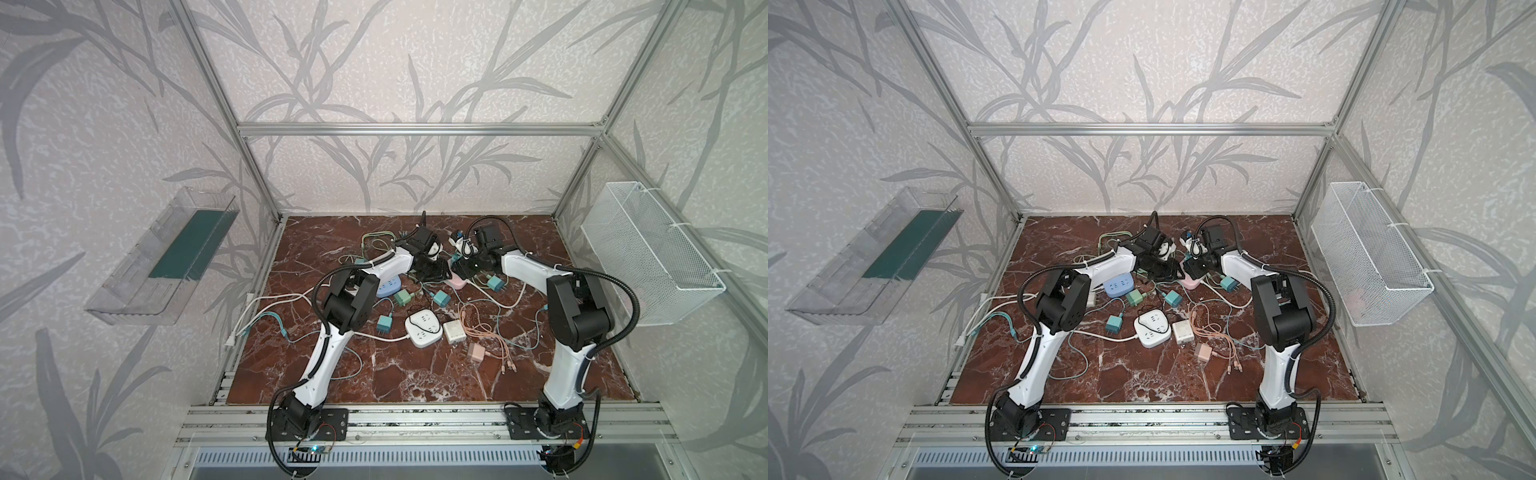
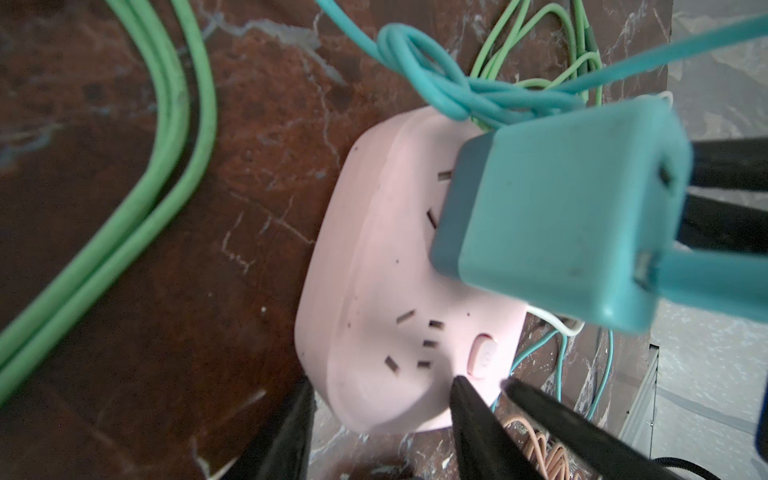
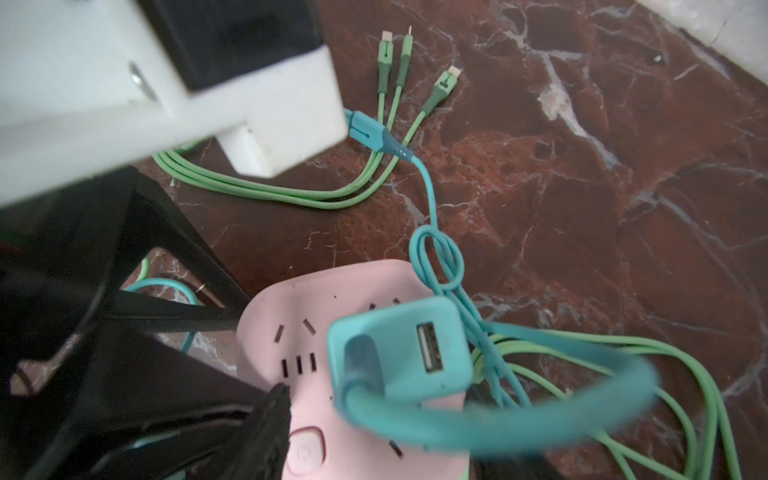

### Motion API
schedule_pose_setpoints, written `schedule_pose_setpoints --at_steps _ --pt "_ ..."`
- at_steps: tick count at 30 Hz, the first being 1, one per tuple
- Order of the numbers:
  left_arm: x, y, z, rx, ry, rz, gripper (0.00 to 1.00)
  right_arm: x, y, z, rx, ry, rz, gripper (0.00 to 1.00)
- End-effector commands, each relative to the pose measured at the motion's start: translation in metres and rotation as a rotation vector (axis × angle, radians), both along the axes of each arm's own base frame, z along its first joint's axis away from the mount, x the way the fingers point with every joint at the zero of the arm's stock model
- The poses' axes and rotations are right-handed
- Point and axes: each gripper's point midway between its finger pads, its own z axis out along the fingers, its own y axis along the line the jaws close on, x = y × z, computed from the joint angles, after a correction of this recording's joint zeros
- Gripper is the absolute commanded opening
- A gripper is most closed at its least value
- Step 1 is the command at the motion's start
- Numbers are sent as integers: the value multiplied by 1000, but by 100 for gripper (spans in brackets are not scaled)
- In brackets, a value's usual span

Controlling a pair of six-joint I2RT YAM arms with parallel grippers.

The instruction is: Pull the plug off the socket

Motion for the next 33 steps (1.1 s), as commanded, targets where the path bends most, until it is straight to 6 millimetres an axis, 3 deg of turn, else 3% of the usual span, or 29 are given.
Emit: schedule_pose_setpoints --at_steps 1,15,24,33 --pt "-16 13 -26 49 104 23 53 11 6 6 4 -29 35 66" --pt "-8 15 -26 25 116 55 53 19 8 -7 -38 10 59 54" --pt "7 18 -18 -25 115 103 53 13 4 -16 -71 34 62 54" --pt "8 18 -27 -24 137 117 53 13 11 -15 -47 32 76 39"
